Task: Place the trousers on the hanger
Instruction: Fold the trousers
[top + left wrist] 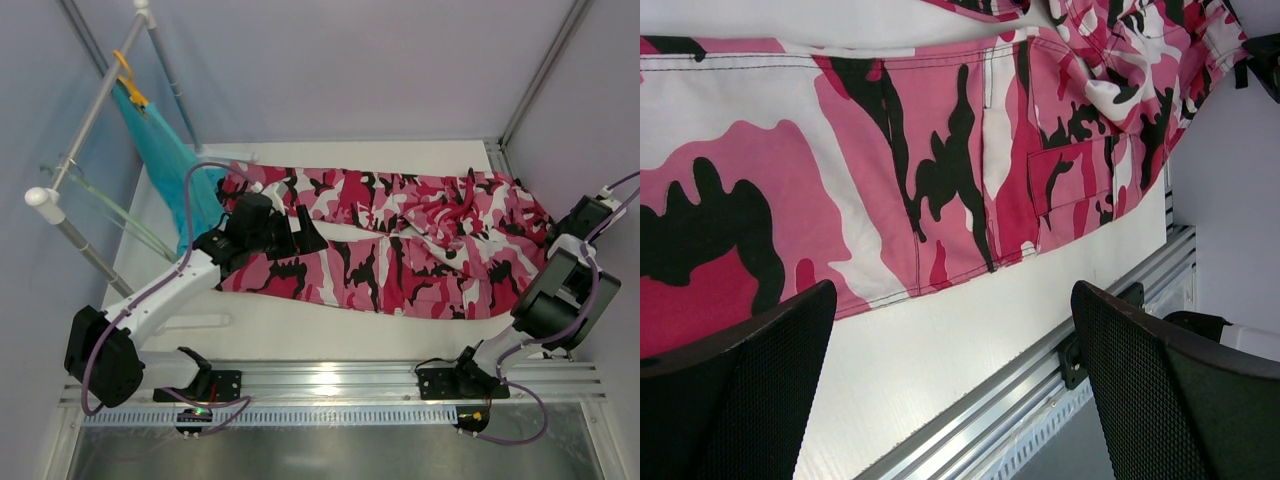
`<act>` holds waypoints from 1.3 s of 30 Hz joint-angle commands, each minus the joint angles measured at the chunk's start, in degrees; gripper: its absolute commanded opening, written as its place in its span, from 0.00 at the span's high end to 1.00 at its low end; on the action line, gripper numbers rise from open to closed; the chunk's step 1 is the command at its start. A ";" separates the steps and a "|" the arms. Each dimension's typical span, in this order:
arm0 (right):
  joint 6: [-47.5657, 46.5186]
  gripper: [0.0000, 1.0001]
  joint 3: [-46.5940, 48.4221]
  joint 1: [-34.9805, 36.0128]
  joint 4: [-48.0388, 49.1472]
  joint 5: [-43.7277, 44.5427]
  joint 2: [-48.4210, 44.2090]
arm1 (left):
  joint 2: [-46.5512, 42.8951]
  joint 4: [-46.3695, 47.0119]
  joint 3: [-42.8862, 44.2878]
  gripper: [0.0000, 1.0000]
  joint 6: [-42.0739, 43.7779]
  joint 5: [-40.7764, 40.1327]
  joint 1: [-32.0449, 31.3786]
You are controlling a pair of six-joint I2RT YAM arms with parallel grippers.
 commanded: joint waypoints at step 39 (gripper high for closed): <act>24.59 0.96 6.39 -0.31 -45.29 23.66 -26.97 | -4.91 -17.31 -6.03 0.01 -9.05 -19.46 10.34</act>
